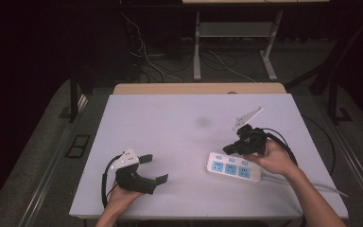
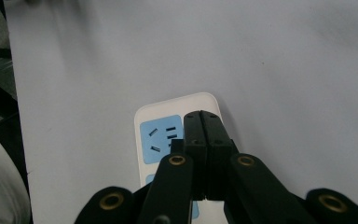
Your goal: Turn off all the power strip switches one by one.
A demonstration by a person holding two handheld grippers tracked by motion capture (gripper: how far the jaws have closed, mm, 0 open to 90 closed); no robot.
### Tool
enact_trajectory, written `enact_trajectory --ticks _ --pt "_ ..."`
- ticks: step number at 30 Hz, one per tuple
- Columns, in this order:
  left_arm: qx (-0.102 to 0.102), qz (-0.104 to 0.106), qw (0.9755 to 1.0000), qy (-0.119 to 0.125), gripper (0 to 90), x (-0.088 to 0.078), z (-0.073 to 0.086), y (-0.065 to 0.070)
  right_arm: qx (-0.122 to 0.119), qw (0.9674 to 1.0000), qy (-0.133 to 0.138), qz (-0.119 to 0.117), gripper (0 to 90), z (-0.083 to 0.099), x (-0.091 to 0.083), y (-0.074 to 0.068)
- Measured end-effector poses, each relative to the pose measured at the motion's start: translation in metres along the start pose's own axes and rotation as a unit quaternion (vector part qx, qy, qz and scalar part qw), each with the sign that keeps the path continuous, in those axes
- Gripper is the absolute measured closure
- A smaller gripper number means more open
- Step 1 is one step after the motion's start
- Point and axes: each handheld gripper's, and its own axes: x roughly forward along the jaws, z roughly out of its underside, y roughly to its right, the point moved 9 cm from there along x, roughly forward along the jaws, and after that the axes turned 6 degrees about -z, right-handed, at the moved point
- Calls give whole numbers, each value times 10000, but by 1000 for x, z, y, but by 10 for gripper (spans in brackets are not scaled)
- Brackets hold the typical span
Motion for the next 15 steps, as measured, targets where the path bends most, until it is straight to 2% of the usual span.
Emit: enact_trajectory --ticks 15 --pt "4 12 10000 -6 8 1 0 0 21 10000 -66 -13 898 -6 6 2"
